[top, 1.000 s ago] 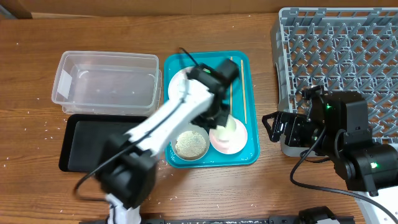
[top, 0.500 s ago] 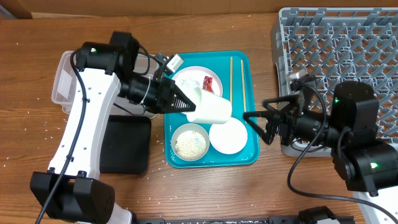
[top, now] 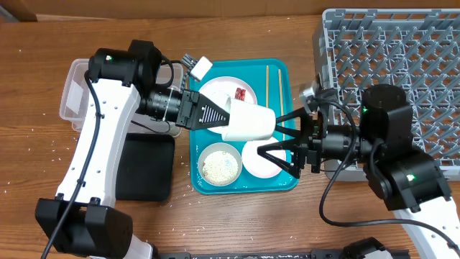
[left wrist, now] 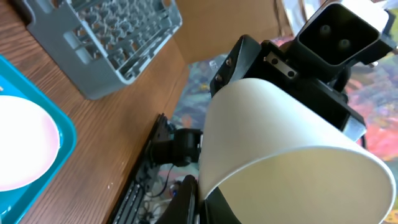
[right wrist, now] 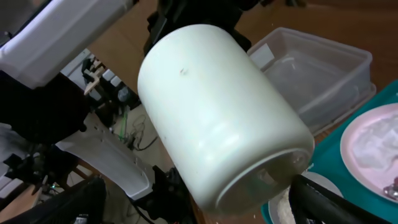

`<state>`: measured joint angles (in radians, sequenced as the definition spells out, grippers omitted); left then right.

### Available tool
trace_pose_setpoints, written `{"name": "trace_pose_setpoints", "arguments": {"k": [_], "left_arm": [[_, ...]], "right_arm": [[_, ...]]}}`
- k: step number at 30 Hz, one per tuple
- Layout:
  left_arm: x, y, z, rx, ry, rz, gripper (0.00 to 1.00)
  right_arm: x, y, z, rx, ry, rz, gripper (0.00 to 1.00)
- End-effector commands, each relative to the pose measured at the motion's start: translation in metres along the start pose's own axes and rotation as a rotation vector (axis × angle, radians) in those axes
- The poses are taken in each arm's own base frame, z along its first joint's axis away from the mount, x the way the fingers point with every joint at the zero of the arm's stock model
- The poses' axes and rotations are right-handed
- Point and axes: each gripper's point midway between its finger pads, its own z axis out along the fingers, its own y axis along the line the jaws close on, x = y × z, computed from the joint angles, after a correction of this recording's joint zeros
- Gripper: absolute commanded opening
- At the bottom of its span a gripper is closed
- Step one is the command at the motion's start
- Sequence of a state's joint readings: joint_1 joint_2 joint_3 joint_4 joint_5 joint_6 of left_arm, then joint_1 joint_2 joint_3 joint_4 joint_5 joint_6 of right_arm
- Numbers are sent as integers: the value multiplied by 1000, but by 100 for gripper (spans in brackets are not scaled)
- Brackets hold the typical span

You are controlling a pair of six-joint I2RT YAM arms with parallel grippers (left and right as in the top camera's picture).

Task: Sort waste into correct bins and load items into the dishwasher
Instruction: 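Hand the white cup from the left gripper to the right gripper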

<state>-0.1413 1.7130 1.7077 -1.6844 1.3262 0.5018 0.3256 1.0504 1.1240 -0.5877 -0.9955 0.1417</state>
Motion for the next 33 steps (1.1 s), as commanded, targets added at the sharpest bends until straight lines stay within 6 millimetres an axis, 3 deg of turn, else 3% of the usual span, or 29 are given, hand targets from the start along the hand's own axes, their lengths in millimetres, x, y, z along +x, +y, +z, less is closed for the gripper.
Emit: {"name": "trace_pose_setpoints", "arguments": {"k": [1, 6, 10, 14, 19, 24, 33], "left_arm": [[-3, -13, 5, 61, -13, 58, 4], [-2, -19, 10, 85, -8, 65, 4], [-1, -18, 10, 78, -2, 61, 4], [-1, -12, 6, 49, -1, 58, 4], [-1, -14, 6, 53, -5, 57, 4], [2, -19, 13, 73, 13, 69, 4], [7, -29, 26, 111, 45, 98, 4]], "right_arm": [[-13, 16, -1, -46, -27, -32, 93], [-15, 14, -1, -36, -36, -39, 90], [-11, -17, -6, 130, -44, 28, 97], [-15, -28, -18, 157, -68, 53, 100], [-18, -6, -26, 1, -67, -19, 100], [-18, 7, -20, -62, -54, -51, 100], [-14, -3, -7, -98, -17, -11, 98]]}}
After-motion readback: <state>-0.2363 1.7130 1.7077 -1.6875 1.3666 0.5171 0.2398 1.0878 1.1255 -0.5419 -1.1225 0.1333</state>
